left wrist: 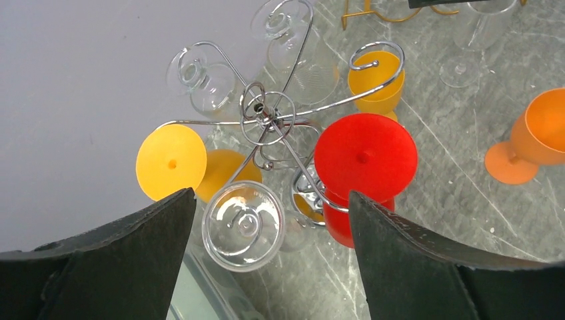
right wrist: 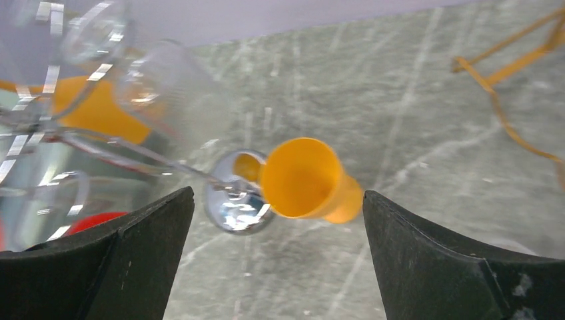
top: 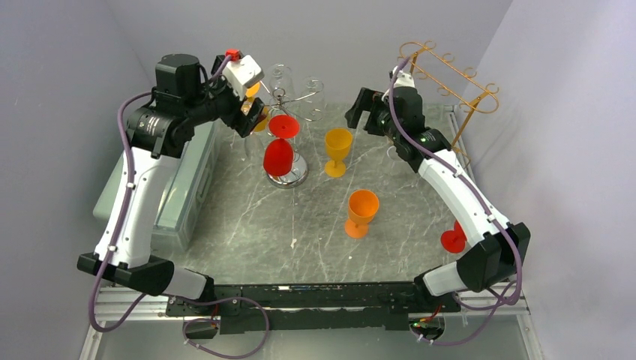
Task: Place the wine glass upside down on the wine glass rack
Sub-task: Pick up the wine glass at the center of the board.
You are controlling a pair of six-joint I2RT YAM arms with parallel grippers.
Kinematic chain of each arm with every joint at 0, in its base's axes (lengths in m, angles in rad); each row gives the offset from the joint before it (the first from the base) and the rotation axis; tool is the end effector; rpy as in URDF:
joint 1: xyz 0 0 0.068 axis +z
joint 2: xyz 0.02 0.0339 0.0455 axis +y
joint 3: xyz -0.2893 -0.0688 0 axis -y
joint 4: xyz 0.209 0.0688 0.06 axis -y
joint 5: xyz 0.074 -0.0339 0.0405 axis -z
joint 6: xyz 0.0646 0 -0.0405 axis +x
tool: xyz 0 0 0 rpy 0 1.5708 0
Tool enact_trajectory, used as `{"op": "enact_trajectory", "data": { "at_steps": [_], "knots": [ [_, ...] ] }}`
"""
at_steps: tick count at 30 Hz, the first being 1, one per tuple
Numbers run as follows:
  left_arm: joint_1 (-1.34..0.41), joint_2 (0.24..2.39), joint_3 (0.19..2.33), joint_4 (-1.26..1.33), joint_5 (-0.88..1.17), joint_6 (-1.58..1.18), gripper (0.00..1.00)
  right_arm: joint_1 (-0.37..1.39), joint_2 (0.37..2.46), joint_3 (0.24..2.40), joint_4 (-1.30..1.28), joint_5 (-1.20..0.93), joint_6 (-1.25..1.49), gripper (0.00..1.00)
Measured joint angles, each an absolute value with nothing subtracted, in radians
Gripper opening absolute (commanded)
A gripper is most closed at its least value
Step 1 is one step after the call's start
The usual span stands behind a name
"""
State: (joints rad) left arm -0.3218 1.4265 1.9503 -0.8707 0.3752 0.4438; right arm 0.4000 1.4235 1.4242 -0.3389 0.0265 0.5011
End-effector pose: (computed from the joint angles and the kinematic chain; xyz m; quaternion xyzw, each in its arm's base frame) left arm 0.2349 -0.1033 0.5107 0.3998 0.7059 -0.1180 0.5726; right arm 0.2929 0.1220 0.4138 0.0489 0.8145 0.2419 0.5250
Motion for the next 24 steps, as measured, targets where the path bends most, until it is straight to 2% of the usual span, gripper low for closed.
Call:
{"op": "enact_trajectory", "data": {
  "at_steps": [4,11,24],
  "knots": [
    [-0.322,1.394,1.947,-0.898,0.375,0.448,0.94,0.384,1.423,1.424,-0.424,0.155,0.425,0.99],
    [-0.322,1.283,1.865,-0.915,0.374,0.448,0.94,0.360,1.392,1.347,-0.535,0.270,0.356,0.75],
    [-0.322,1.185,1.822,-0.964,0.378,0.449,0.94,0.358,1.419,1.297,-0.615,0.279,0.306,0.63]
  ]
}}
